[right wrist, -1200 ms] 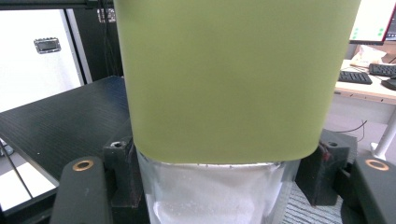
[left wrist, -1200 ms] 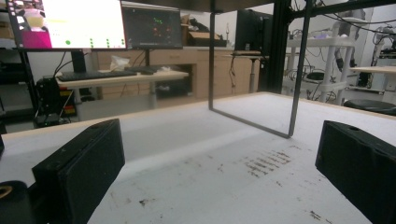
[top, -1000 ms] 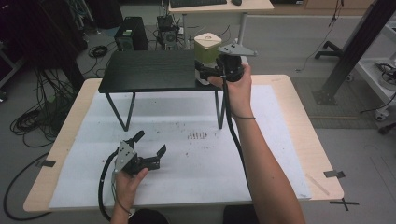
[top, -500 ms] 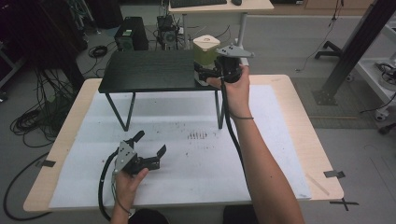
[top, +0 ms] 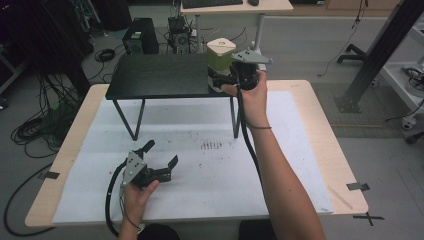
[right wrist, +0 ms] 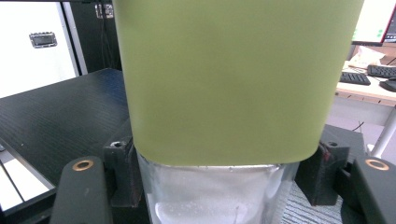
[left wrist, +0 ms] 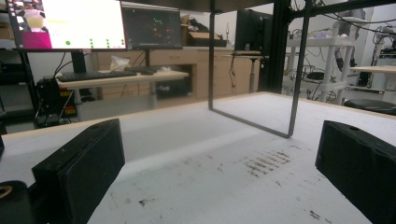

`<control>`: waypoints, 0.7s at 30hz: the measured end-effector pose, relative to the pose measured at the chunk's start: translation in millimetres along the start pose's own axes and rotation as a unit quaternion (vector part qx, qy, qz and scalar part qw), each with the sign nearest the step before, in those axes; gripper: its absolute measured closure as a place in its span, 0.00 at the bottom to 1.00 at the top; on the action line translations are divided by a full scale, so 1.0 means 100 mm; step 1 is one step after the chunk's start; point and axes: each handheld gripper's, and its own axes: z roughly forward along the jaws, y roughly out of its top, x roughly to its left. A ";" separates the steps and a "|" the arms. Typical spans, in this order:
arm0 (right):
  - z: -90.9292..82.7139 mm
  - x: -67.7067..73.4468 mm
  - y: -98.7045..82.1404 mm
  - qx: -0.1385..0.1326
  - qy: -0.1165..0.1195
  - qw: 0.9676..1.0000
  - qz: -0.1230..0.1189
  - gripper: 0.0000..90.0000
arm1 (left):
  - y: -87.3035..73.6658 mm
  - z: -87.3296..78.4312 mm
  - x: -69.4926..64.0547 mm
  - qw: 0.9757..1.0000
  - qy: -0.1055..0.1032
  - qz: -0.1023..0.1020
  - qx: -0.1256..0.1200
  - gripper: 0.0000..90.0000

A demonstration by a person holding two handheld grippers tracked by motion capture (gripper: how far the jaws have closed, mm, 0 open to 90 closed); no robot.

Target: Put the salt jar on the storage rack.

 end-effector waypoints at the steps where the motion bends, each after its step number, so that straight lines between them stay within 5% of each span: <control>1: 0.00 0.00 0.00 0.000 0.000 1.000 0.001 0.34 | 0.00 0.00 0.00 1.000 0.000 0.000 0.000 0.02; 21: 0.00 0.00 -0.01 -0.004 0.000 1.000 0.001 0.34 | 0.00 0.00 0.00 1.000 -0.001 -0.001 0.000 0.02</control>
